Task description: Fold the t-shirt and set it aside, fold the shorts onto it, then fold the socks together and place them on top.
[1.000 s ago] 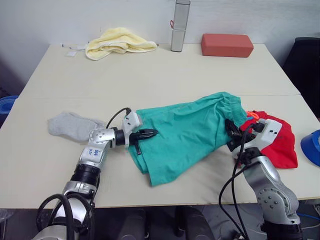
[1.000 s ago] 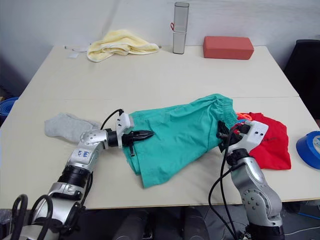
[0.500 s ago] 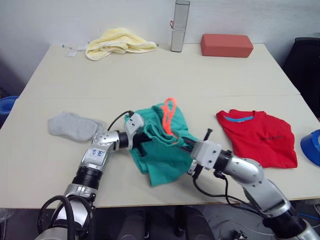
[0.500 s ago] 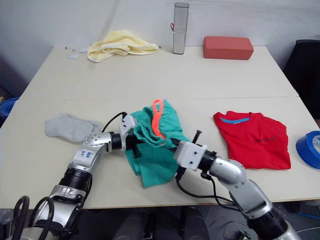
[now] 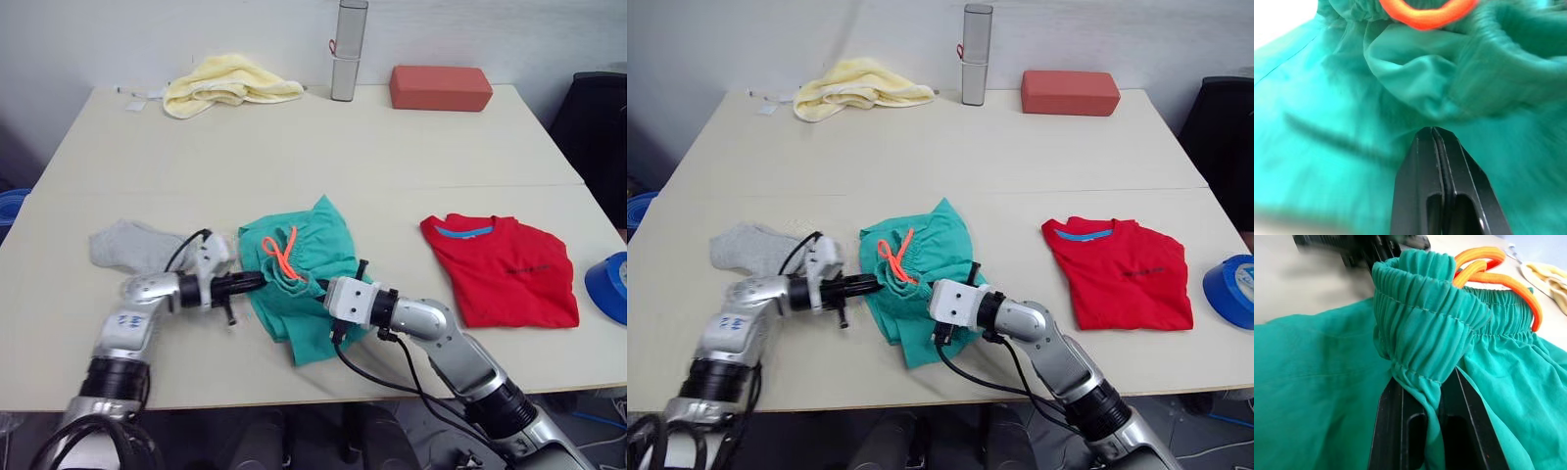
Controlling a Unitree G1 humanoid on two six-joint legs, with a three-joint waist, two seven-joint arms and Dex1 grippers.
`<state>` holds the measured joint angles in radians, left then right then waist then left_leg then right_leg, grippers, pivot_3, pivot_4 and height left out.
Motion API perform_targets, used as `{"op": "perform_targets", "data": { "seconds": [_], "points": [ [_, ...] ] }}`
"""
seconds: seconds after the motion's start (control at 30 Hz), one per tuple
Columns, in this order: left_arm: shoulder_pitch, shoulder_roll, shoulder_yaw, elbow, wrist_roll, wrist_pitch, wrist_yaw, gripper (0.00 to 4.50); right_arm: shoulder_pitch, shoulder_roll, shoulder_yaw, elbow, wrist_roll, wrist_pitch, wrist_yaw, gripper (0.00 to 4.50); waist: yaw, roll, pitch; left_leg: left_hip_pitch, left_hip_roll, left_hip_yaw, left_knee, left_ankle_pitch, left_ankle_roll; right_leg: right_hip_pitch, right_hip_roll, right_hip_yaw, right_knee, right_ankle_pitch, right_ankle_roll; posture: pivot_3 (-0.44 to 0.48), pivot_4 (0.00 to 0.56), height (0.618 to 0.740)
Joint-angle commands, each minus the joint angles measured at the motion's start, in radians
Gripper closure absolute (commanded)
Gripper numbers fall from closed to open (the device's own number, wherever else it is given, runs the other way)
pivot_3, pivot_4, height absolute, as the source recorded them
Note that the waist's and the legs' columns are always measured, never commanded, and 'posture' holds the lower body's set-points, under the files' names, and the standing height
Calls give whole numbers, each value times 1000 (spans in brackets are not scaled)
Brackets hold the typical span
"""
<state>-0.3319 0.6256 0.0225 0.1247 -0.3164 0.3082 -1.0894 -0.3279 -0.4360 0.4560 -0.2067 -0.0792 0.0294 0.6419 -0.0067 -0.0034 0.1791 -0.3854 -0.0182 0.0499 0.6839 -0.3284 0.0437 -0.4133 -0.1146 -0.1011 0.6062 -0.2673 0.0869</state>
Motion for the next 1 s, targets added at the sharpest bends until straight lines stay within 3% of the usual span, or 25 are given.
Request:
{"op": "perform_targets", "data": {
  "seconds": [0.03, 0.07, 0.2, 0.3, 0.4, 0.6, 0.73, 0.93, 1.0],
  "points": [
    [24, 101, 79, -49, -98, 34, -125, 4500, -3, 22, -4, -33, 14, 1, 24, 4475, 1, 0, 0, 0, 0, 0, 0, 0, 0, 0, 0, 0, 0, 0, 0, 0, 150, 740],
    [20, 133, 114, -47, -137, 55, -154, 4500, -6, 31, -11, -34, 33, 17, 35, 4475, 2, 0, 0, 0, 0, -1, 0, 0, 0, 0, 0, -1, 0, 0, -1, 0, 150, 740],
    [-46, 176, 184, -121, -296, 214, -171, 4500, -32, 30, -20, -35, 110, 71, 131, 3421, 6, 1, 1, 0, 0, -3, 0, 0, -1, 0, -1, -2, 0, -1, -2, 0, 150, 740],
    [-116, 127, 166, -206, -365, 299, -110, 4500, -57, -6, -25, -59, 218, 93, 279, 2383, 9, 1, 1, 0, -1, -6, 0, 0, 0, 2, -2, -2, 0, -1, -1, 0, 150, 740],
    [-166, 61, 105, -247, -339, 306, -42, 4500, -75, -30, -116, -93, 463, 218, 417, 1381, 6, 1, 1, 0, -2, -7, 0, 0, 0, 3, -1, -2, 0, 0, -1, 0, 150, 740],
    [-197, -21, 28, -212, -229, 197, 39, 4500, -83, -153, -314, -66, 739, 408, 565, 1381, 7, 0, 1, 0, -1, -7, 0, 2, -1, 3, 0, -4, 0, 0, -1, 0, 150, 740],
    [-220, -96, -11, -157, -151, 107, 105, 4500, -112, -116, -352, 68, 644, 332, 484, 2311, 9, 0, 1, 0, -2, -7, 0, 2, -1, 4, 0, -4, 0, 0, -1, 0, 150, 740],
    [-187, -138, -112, -53, -4, -9, 137, 4500, -171, 12, -253, 304, 375, 35, 400, 4481, 4, 0, 1, 0, -2, -5, -1, 3, -3, 1, 1, -3, 2, 0, -1, 0, 150, 740],
    [-181, -178, -94, -5, 0, -23, 187, 4500, -176, 49, -225, 364, 327, -29, 389, 4481, 5, 0, 1, 0, -2, -3, -1, 3, -3, 1, 2, -2, 2, 0, -1, 0, 150, 740]
  ]
}}
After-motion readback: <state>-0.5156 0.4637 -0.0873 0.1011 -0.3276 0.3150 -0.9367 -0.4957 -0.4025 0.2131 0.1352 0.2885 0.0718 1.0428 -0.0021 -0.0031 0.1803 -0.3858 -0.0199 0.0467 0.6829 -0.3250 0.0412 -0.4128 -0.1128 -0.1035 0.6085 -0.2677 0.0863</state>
